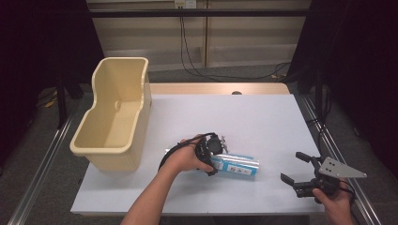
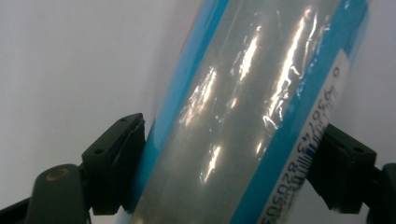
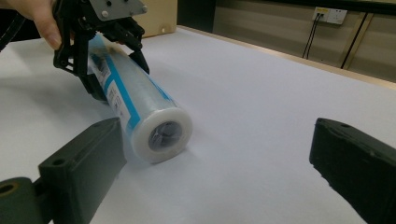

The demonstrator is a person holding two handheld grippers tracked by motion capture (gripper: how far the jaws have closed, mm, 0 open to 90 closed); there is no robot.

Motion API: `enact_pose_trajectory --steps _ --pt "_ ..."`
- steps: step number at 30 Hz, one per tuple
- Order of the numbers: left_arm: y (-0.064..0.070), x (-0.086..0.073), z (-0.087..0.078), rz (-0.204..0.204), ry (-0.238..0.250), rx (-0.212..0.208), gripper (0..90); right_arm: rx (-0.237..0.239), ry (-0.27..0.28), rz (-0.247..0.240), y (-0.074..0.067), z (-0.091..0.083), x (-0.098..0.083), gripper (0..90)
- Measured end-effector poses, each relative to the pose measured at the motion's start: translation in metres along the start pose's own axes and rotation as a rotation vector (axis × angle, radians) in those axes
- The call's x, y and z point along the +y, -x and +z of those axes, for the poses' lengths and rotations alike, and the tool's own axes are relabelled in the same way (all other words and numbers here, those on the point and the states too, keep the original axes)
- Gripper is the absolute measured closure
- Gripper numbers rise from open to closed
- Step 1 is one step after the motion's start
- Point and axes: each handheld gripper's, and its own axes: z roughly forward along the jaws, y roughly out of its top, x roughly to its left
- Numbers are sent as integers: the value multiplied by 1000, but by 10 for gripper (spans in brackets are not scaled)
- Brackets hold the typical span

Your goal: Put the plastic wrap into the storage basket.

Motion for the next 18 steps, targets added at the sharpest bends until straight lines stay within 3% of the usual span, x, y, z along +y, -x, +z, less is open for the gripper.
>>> enact_pose_trajectory --steps 4,8,9,14,16,18 --pt "2 -8 -4 -3 2 -35 245 0 -2 -3 0 1 0 25" --pt "-2 -6 -4 13 -8 -61 253 3 -1 -4 -1 2 1 26" --pt "-2 -6 -3 0 4 -70 254 4 -1 -5 -1 2 1 26" --pt "-6 -6 0 27 11 -108 263 6 -6 -4 0 3 0 26" --pt "-6 -6 3 55 4 -116 264 5 -5 -4 0 3 0 26" --pt "-6 -4 5 48 -14 -134 263 6 -7 -6 0 3 0 26"
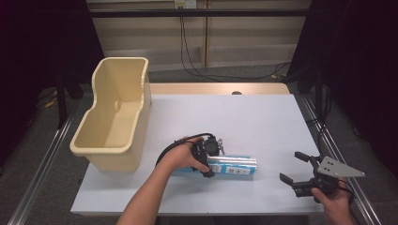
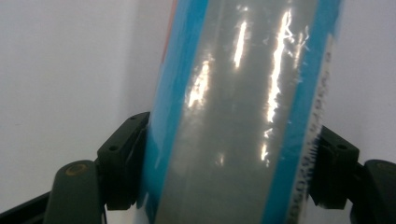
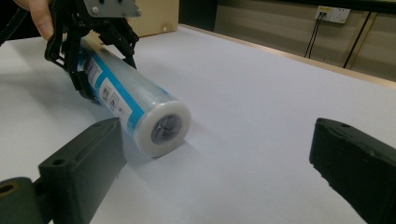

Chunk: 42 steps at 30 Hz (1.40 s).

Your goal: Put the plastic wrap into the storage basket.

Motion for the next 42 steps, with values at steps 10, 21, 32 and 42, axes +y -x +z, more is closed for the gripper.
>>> enact_pose_trajectory --steps 10,21,32,42 --pt "-1 1 0 -6 -3 -4 261 7 0 -5 -2 1 1 26" --pt "5 5 -1 -37 -44 7 280 10 0 -15 -3 1 2 26" --pt "0 -4 -9 -167 -61 -9 316 11 1 -10 -2 1 2 26" --pt "-1 0 -4 -119 -83 -15 302 8 3 -9 -3 2 3 26"
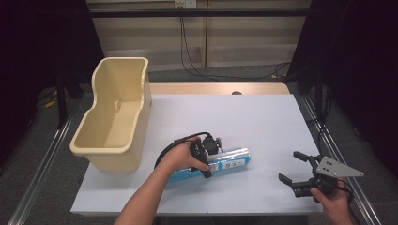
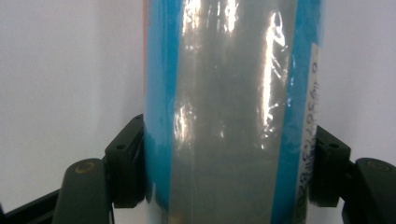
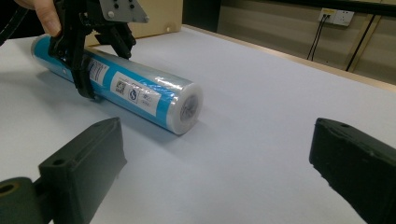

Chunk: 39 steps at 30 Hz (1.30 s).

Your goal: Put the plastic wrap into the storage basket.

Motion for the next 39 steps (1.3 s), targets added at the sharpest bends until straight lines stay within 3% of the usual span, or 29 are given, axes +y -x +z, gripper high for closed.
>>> enact_pose_trajectory --steps 6,7,9,18,19,21,33,39 --pt "-1 0 0 -11 11 -8 310 5 -7 -5 0 1 0 26" --pt "-2 0 0 10 1 -10 310 6 -6 -5 -1 1 0 26" --pt "-2 1 0 12 1 -11 311 7 -4 -7 -1 1 0 26" --pt "3 -1 -1 7 14 25 322 8 -5 -7 -1 1 0 26" --pt "4 -1 -1 -1 8 31 322 7 -3 -5 -1 1 0 26" --pt "2 -2 -4 -62 13 7 323 7 -5 -5 0 1 0 26" --pt "-2 -5 -44 -149 66 36 323 9 -1 -1 0 1 0 27" --pt "-3 -1 -66 -195 72 31 323 8 1 -4 0 1 1 26"
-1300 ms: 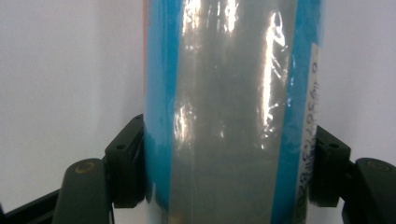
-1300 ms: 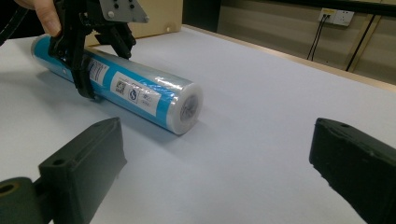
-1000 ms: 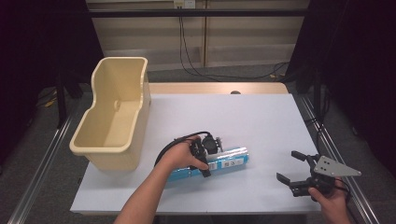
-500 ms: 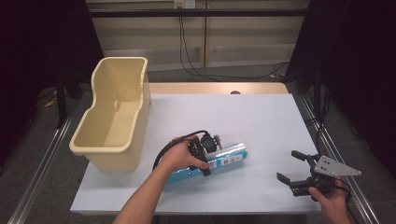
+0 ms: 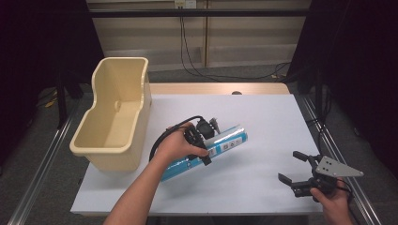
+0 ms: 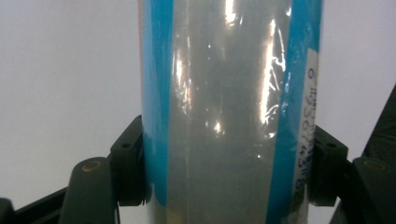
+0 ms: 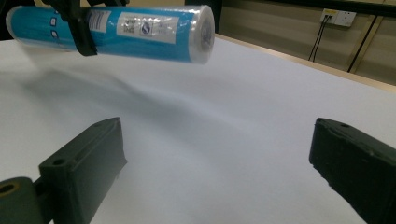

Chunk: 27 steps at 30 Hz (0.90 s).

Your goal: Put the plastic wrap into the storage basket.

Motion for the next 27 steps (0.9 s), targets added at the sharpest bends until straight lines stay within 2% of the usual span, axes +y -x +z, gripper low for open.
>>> enact_pose_trajectory --steps 6,12,14,16,21,23,24,27 --pt "-3 1 -23 -45 4 3 323 2 1 1 0 0 0 26" --pt "-3 0 -37 -78 11 12 323 5 -1 -3 -1 0 0 27" --pt "-4 0 -44 -77 9 13 323 6 0 -3 -1 0 1 27" --pt "-4 -1 -49 -100 30 15 323 5 0 -2 -1 0 1 27" --pt "-8 -3 -62 -134 25 16 323 6 -1 -3 -1 0 1 27" --pt "-9 -3 -64 -128 13 20 323 5 0 -3 0 0 1 27" --pt "-8 -3 -66 -141 21 21 323 3 2 3 -1 0 1 26" --pt "-10 -4 -73 -145 15 28 323 2 0 -1 0 0 1 26"
